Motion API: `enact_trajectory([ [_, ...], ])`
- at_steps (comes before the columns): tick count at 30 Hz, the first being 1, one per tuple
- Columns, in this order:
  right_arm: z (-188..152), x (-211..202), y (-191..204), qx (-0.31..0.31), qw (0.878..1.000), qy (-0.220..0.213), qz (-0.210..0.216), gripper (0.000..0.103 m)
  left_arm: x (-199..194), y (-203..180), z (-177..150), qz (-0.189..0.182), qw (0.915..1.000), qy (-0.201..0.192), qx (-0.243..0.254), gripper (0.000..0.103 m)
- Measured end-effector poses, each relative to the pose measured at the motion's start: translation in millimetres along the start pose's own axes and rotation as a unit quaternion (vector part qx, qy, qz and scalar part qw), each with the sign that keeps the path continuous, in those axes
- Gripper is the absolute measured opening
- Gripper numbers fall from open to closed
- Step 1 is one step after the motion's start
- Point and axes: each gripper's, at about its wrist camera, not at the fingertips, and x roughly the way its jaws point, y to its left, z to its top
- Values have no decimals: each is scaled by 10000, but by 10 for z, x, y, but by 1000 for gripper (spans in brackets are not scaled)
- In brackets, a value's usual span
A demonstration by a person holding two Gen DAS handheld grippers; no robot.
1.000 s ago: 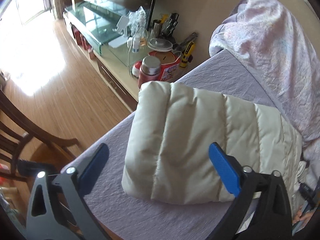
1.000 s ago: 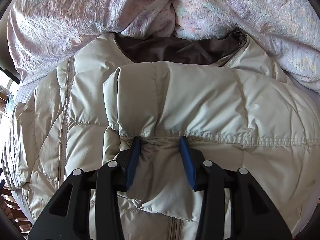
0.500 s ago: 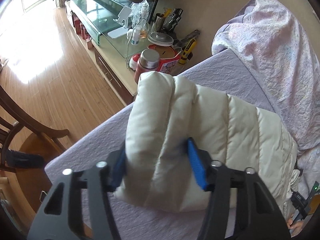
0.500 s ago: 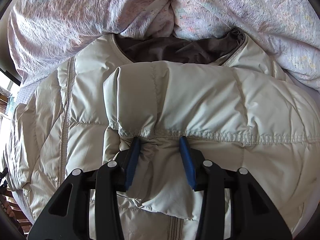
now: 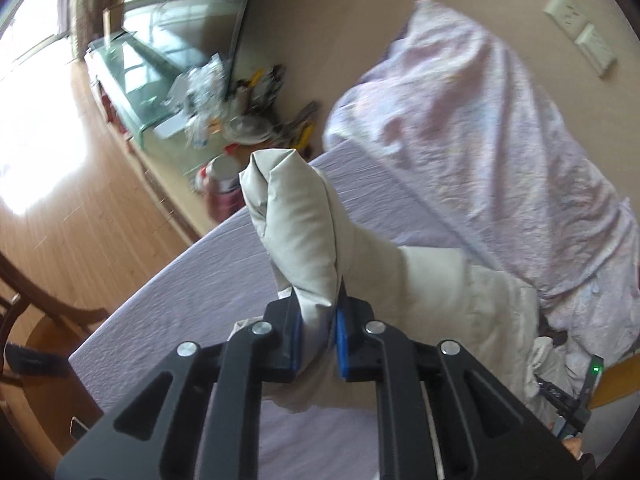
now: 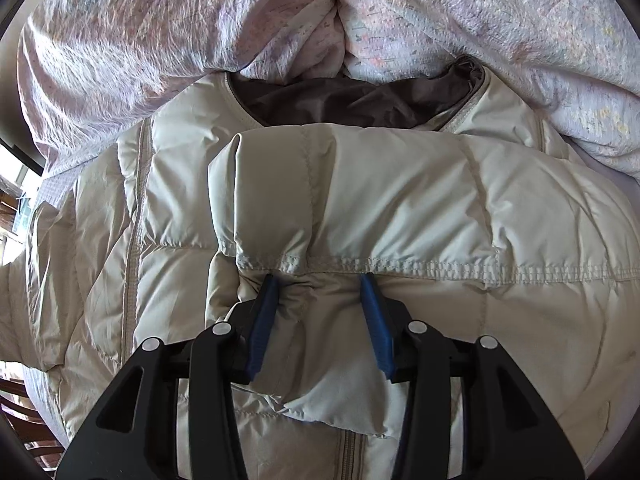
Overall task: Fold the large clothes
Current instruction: 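Grasp the other sleeve cuff with the left gripper while the right gripper holds its sleeve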
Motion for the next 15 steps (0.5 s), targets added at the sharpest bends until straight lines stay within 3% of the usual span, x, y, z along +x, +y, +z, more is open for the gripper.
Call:
enact_trajectory([
  [7,-132,-220,-181,122,9996,-133,216,69,-221,-1072,49,-944,9934,-109,650,13],
  [11,-242,-408,-323,45,9994,-238,234,80,-251,-1798,-105,-1417,9827,-25,1192,13],
  [15,-357,-543,-517,92,9995,-292,108,83,-205,-2374,-315,-1735,9706,102,1663,13],
])
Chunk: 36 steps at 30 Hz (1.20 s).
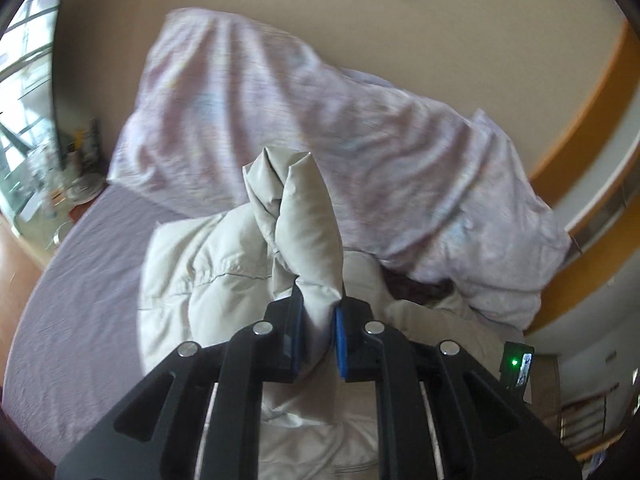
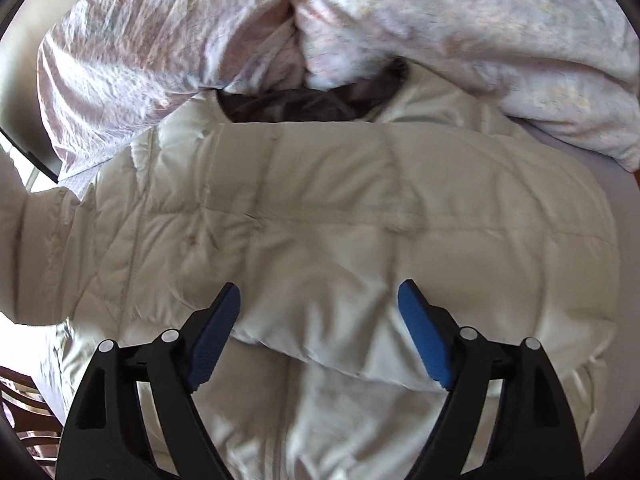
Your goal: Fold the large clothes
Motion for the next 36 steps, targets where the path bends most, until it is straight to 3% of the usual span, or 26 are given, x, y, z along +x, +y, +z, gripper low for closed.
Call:
enact_trajectory([
  [12,-330,-370,-562,457,9986,-195,-192,84,803,-1180,-426,-862,9891,929,744,13],
  [20,-446,-451,-727,666,9971,-241,-273,84,1264,-1481,-707,-956,9806,1455,902,13],
  [26,-479,-422,-761,689,9969,-201,-322,84,1518,-1468,-918,-886,9743,1873,886,16],
  [29,-466,-411,-760,680,9970,-199,-322,84,1588,-1421,-977,-974,9719,2020,712,26],
  [32,-440,-426,-741,635,9973,-246,-274,84,1542,-1368,-942,-992,9737,1946,651,48],
  [36,-352,-463,-620,519,9977,-425,3,77,1481,-1243,-864,-730,9783,1806,705,51],
])
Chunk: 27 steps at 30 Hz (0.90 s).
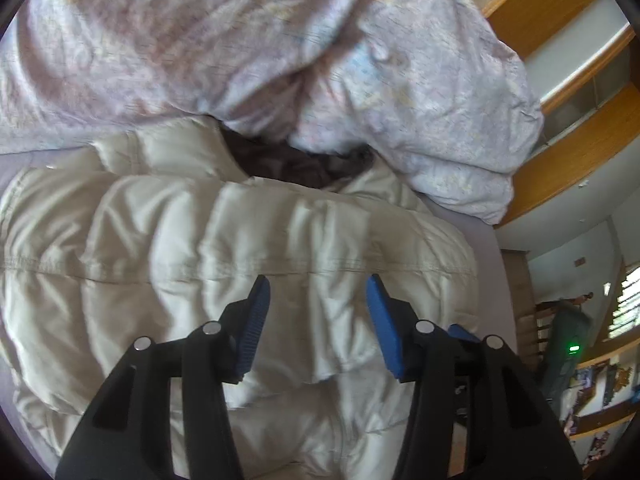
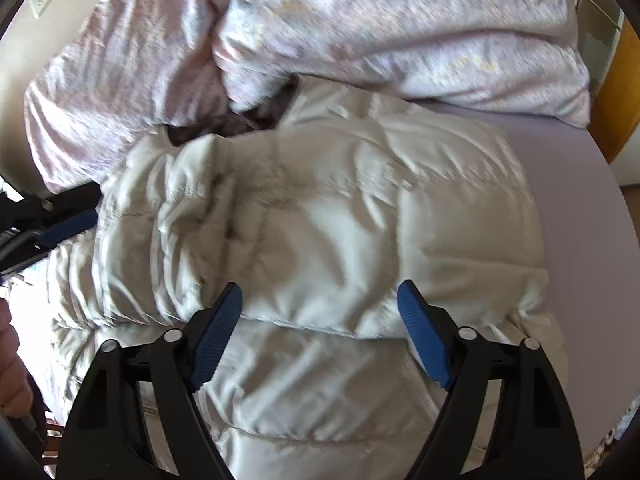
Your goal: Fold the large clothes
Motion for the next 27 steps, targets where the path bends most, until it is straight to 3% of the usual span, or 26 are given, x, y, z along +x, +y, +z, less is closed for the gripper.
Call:
enact_trajectory([
  [3,46,7,148,-118,9995,-40,301,52,-54,165,4,298,9995,-47,-59,51],
  [8,89,135,488,-524,9965,14,648,35,-127,402,-63,803,9967,-96,-62,54],
  [12,123,284,636,-671,9951,147,714,32,-211,527,-135,1101,9938,-173,1,59],
  [19,101,706,605,-568,9952,725,318,30,-354,777,-242,1513,9881,-262,-29,67],
  [27,145,921,541,-369,9952,850,312,29,-434,903,-327,1937,9806,-304,61,72],
])
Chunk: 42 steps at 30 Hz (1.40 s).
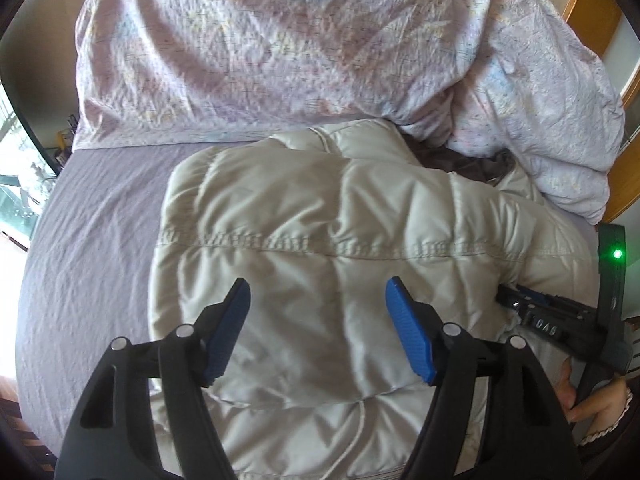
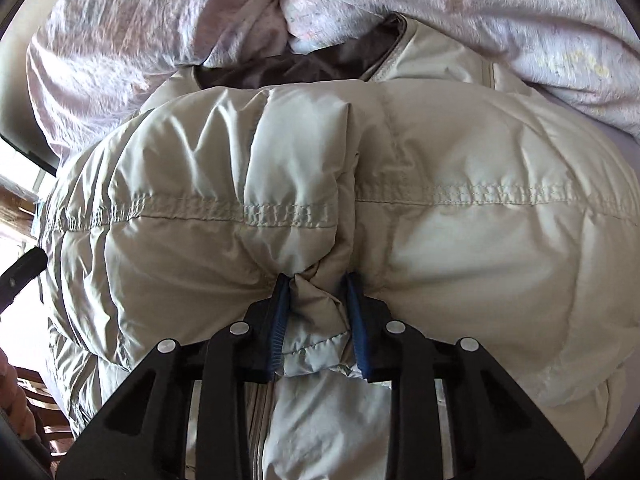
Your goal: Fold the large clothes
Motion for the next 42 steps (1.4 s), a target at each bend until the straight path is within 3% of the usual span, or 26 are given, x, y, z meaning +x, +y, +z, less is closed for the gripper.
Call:
enact_trajectory([
  [4,18,1,-46,51,9999,55,115,31,-63,15,-60,248,9996,-83,127,79],
  [7,-31,-93,-151,161,9995,104,262,45,-137,71,-134,319,9993,-117,177,83],
  [8,-45,-139,-183,177,9995,125,231,59,-155,91,-156,313,9993,-116,176,84],
  [9,-46,-185,-225,171,9995,108,224,66,-184,131,-195,307,9993,-110,167,84],
  [15,-285,-586,-454,-13,9998,85,195,80,-349,417,-506,264,9995,-17,147,85],
  [23,-1080,-1120,-1397,236,9986,417,227,82,-630,908,-1135,146,9997,178,-24,85],
  [31,-1811,-1218,-2235,1105,9890,882,430,82,-718,1130,-1732,-189,9981,481,-323,84],
  [35,-2071,-1187,-2404,1267,9841,1040,684,82,-681,1096,-1975,-358,9964,625,-443,83],
  [42,-2156,-1126,-2378,1095,9817,1205,990,80,-613,924,-2205,-352,9958,737,-413,79],
])
